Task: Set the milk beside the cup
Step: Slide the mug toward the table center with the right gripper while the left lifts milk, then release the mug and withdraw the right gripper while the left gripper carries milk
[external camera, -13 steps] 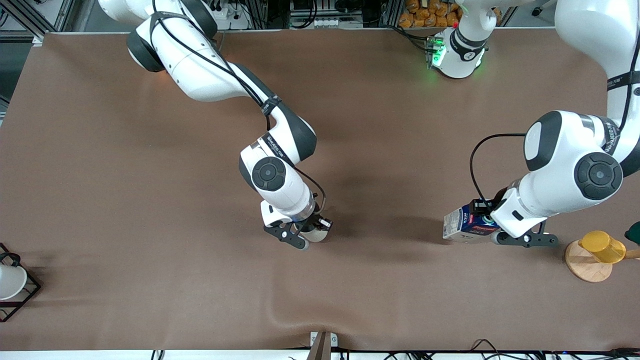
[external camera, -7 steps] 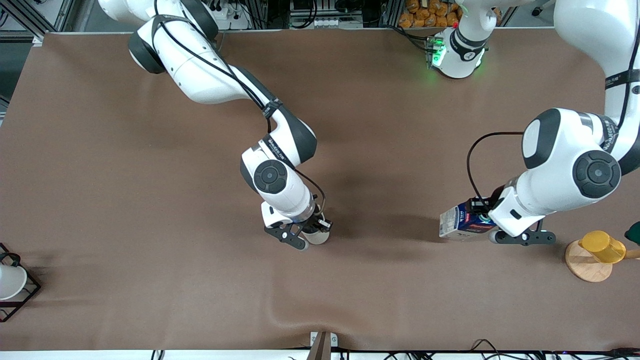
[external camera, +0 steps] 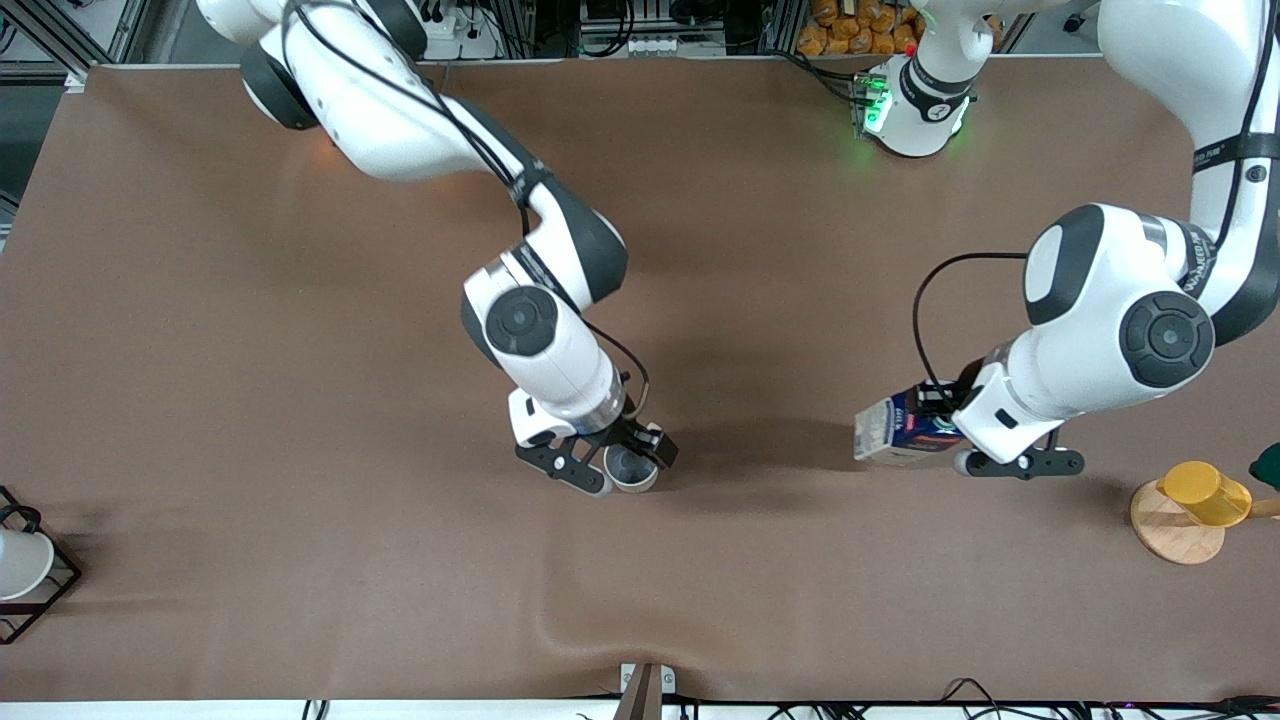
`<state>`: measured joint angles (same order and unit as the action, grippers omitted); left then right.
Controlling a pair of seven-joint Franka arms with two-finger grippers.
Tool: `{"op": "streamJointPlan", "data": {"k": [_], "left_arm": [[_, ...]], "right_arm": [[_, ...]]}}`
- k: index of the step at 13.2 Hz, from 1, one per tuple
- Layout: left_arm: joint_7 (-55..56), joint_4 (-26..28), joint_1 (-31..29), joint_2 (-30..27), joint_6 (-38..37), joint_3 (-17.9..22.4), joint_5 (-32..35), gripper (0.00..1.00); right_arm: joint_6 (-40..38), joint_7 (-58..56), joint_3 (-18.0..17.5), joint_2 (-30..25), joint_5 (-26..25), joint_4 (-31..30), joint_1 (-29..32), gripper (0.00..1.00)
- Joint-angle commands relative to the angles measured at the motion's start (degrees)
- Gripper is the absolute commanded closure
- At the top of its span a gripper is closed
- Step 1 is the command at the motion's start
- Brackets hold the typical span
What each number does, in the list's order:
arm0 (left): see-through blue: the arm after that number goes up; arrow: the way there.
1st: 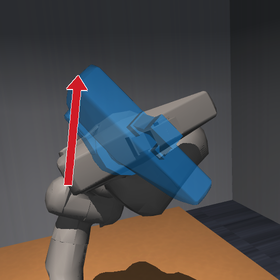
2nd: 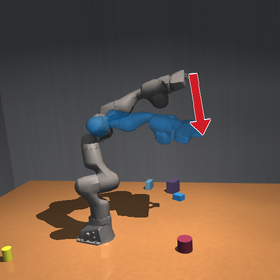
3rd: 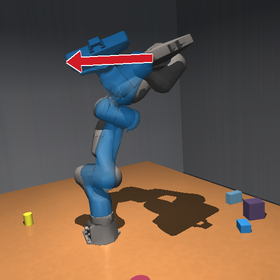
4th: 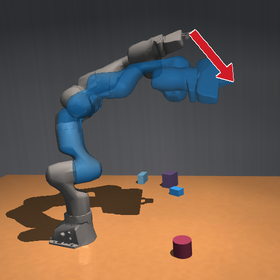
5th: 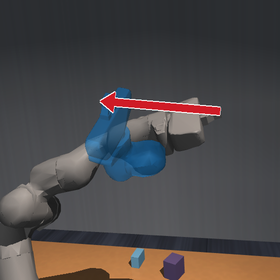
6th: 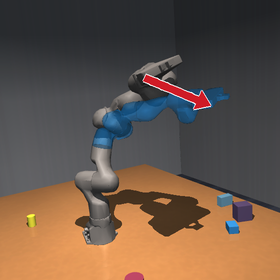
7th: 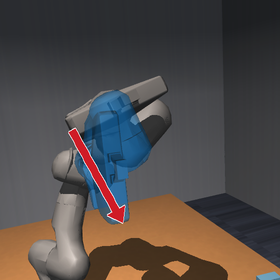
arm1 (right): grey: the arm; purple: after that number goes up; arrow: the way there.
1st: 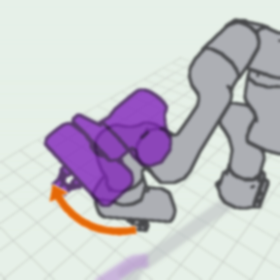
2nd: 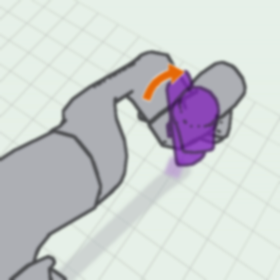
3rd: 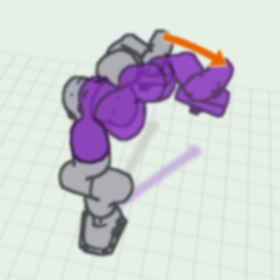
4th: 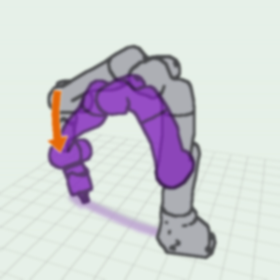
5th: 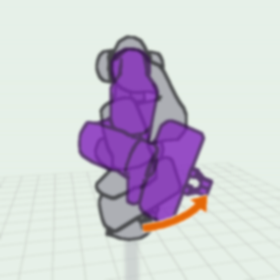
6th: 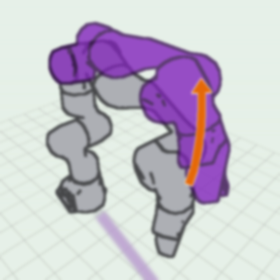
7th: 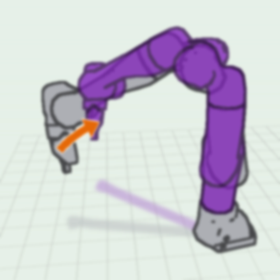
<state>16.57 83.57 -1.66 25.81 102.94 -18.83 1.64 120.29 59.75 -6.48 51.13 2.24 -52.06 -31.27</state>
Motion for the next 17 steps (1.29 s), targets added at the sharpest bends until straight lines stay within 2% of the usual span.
{"op": "streamJointPlan", "data": {"k": [1,2,4,7,10,12,15,17], "left_arm": [[5.03,0.37,0.34,-1.03,-1.16,-5.06,-0.76,0.57],[6.27,0.37,1.73,-0.86,-1.25,-6.73,-0.41,0.57],[10.47,0.37,6.81,-0.33,-1.16,-6.84,-0.15,0.57],[21.62,0.46,14.46,0.64,-0.55,-6.92,2.75,0.57],[27.18,0.28,19.39,2.04,1.29,-6.75,2.93,0.57],[29.12,0.11,21.77,3.18,3.75,-6.4,3.46,0.57],[32.98,-3.31,24.42,6.43,4.03,-5.96,5.74,0.58],[34.66,-5.77,25.73,8.63,4.03,-5.61,5.74,0.59]], "right_arm": [[-0.58,-5.32,0.16,-14.43,-0.3,-14.34,2.96,0.0],[-0.58,-7.87,0.16,-19.44,-0.3,-19.7,4.63,0.0],[-1.63,-10.17,0.16,-27.88,-0.04,-27.89,7.27,0.0],[-13.72,-19.89,0.16,-35.63,0.31,-30.29,12.09,0.0],[-17.71,-29.74,0.16,-45.12,1.27,-37.3,19.74,0.0],[-21.21,-38.26,0.16,-48.91,1.28,-38.38,24.57,0.0],[-27.54,-47.07,1.12,-52.09,1.37,-37.69,31.26,0.0],[-31.41,-53.74,6.19,-52.18,0.84,-35.5,31.1,0.0]]}}
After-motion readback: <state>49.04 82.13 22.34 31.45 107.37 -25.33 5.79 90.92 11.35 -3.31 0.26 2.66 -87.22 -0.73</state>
